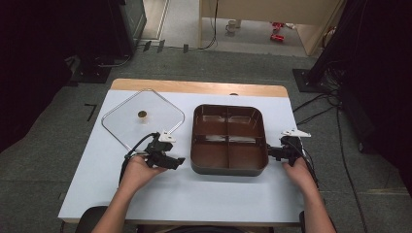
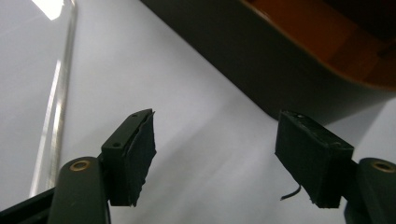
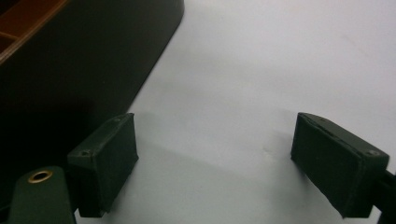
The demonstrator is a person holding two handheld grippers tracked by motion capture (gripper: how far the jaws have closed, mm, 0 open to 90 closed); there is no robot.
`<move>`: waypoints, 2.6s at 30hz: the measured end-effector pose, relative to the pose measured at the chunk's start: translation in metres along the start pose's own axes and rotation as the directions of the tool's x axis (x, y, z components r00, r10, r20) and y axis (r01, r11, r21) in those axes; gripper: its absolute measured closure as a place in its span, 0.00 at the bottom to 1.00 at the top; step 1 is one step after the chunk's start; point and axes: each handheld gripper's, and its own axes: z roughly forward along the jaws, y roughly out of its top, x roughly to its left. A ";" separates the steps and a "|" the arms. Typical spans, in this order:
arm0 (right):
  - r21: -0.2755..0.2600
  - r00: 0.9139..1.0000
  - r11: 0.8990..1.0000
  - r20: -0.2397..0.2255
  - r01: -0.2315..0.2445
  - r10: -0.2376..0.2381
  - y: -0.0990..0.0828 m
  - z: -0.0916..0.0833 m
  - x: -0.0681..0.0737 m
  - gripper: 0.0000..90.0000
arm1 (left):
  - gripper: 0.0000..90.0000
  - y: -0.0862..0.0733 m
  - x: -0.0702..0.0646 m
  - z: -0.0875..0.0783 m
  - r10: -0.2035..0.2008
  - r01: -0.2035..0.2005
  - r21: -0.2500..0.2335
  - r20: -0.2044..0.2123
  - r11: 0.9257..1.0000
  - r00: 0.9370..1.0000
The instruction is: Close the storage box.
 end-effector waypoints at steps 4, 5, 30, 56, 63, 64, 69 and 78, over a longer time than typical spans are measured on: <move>0.000 1.000 1.000 0.000 0.000 0.000 0.000 0.000 0.000 0.16 | 0.34 0.011 0.008 -0.004 0.009 -0.009 -0.002 -0.002 1.000 1.000; 0.000 1.000 1.000 0.000 0.000 0.000 0.000 0.000 0.000 0.16 | 0.34 0.013 0.009 -0.004 0.008 -0.008 -0.006 -0.003 1.000 1.000; -0.002 1.000 1.000 0.000 0.000 0.000 0.000 0.000 0.000 0.16 | 0.36 0.052 0.057 -0.013 0.020 -0.021 -0.056 -0.015 0.998 1.000; -0.001 1.000 1.000 -0.001 0.000 0.000 0.000 0.000 0.000 0.16 | 0.46 0.040 0.137 -0.013 -0.071 0.058 -0.086 -0.157 0.995 0.985; -0.001 1.000 1.000 0.000 0.000 0.000 0.000 0.000 0.000 0.16 | 0.45 0.028 0.156 -0.019 -0.122 0.099 -0.122 -0.194 0.988 0.973; -0.001 1.000 1.000 0.000 0.000 0.000 0.000 0.000 0.000 0.16 | 0.45 0.027 0.158 -0.019 -0.127 0.103 -0.124 -0.204 0.987 0.971; -0.001 1.000 1.000 0.000 0.000 0.000 0.000 0.000 0.000 0.16 | 0.44 0.016 0.168 -0.014 -0.163 0.140 -0.121 -0.213 0.983 0.963; -0.001 1.000 1.000 -0.001 0.000 0.000 0.000 0.000 0.000 0.16 | 0.47 0.002 0.177 -0.004 -0.224 0.201 -0.118 -0.235 0.972 0.946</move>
